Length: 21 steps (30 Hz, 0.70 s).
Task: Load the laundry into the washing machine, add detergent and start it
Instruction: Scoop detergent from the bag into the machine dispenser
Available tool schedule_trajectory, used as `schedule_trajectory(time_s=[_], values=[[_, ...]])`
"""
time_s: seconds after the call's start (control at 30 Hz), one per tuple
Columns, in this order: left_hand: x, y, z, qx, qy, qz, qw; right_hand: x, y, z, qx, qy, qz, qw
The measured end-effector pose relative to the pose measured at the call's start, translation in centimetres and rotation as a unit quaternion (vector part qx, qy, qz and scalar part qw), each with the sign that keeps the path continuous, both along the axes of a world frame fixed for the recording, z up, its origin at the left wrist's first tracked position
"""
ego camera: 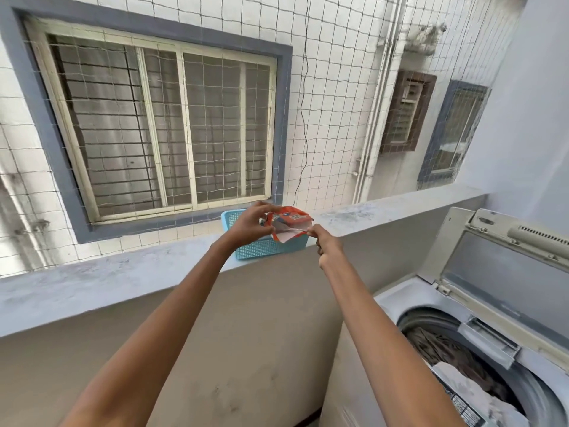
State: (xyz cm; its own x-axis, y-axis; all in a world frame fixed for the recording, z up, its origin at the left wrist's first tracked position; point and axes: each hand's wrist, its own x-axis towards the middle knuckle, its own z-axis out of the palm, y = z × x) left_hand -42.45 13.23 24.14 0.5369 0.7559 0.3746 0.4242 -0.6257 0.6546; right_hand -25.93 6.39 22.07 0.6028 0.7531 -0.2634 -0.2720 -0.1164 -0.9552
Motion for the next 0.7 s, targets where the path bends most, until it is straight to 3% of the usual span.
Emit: schedule_trajectory(time_s=[0.2, 0.4, 0.47, 0.6, 0.7], values=[[1.1, -2.4, 0.2, 0.03, -0.016, 0.073, 0.997, 0.2, -0.9, 1.4, -0.005, -0.03, 0.007, 1.0], [3.5, -5.7, -0.2, 0.107, -0.164, 0.195, 0.961, 1.4, -2.3, 2.0, 0.001, -0.033, -0.004, 0.999], [4.8, -6.3, -0.1, 0.066, -0.235, 0.199, 0.949, 2.3, -3.2, 2.0, 0.005, -0.029, -0.014, 0.999], [7.9, -7.5, 0.7, -0.135, -0.394, 0.157, 0.895, 4.9, -5.0, 2.1, 0.015, -0.002, -0.046, 0.999], [10.4, -8.6, 1.0, -0.201, -0.441, 0.147, 0.862, 6.9, -6.4, 2.0, 0.026, 0.002, -0.074, 0.997]])
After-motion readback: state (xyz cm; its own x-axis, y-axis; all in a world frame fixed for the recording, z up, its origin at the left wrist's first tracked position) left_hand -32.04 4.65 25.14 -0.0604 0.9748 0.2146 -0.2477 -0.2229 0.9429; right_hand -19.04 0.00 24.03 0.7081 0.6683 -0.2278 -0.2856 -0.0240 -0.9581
